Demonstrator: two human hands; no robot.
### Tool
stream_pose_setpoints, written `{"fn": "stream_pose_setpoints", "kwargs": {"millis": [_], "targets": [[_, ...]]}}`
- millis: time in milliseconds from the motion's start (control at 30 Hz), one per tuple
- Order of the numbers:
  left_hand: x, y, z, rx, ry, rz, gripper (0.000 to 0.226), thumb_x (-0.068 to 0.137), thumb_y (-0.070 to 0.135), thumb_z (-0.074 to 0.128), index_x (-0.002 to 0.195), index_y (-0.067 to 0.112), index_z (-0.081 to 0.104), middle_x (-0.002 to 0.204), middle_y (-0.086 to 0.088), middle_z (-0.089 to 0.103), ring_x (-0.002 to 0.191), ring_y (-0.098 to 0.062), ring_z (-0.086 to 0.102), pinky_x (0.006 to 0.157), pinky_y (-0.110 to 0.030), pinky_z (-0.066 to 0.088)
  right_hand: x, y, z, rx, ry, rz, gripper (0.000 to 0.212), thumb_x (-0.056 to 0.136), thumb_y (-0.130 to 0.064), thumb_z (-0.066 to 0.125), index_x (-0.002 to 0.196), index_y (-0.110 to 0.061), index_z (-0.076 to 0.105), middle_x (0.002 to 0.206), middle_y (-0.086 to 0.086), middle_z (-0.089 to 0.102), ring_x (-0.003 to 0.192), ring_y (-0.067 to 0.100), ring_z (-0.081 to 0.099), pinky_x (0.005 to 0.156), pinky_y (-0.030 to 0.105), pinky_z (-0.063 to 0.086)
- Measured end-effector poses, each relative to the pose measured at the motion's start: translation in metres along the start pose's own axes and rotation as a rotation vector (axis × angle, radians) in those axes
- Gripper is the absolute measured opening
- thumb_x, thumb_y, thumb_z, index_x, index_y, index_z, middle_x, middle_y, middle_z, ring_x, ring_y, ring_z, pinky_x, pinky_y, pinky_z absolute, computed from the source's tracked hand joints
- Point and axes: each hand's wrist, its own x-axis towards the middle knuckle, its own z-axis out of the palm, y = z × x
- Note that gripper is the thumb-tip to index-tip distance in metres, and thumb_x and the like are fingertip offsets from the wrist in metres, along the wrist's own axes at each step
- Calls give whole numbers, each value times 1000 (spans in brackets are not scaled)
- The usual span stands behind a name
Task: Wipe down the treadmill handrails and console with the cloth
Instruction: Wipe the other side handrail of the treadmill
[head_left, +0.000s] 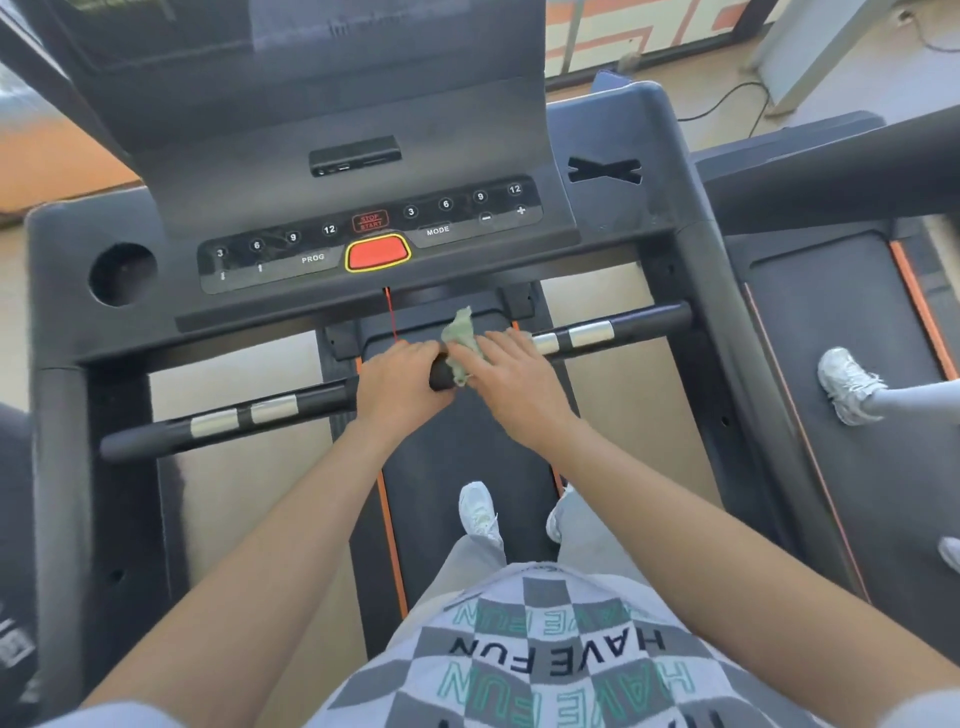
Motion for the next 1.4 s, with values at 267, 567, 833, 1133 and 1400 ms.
{"fn": "stream_pose_setpoints", "kwargs": {"millis": [267,567,833,1133,1400], "targets": [[1,4,4,0,12,-40,31,76,43,73,103,30,65,92,9,69,93,-19,65,70,-34,51,-65,69,-24,178,268,599,34,93,-16,67,126,-9,68,122,15,68,119,35,60,101,40,47],[2,5,7,30,29,-30,30,77,49,71,102,34,62,88,10,66,90,-17,65,66,-32,48,-38,1,-40,1710,359,1453,24,104,-5,46,120,-4,64,116,19,70,102,32,68,82,38,60],[1,2,8,38,48,9,31,76,51,71,98,31,63,89,11,69,89,-18,66,61,-31,41,0,-38,-31,2150,292,1679,27,102,-9,56,128,0,56,131,27,59,115,41,63,79,50,61],[1,-2,5,14,-9,29,35,75,39,67,110,35,61,101,13,69,100,-16,64,67,-31,40,-9,-8,-43,2292,365,1747,11,101,-11,59,104,-1,62,108,19,66,109,35,62,87,45,56],[0,-6,3,23,-43,81,50,75,41,69,123,34,58,115,14,68,111,-16,62,72,-33,38,6,-39,-40,2304,295,1720,11,100,-14,61,100,-2,61,109,19,61,120,33,58,98,46,53]]}}
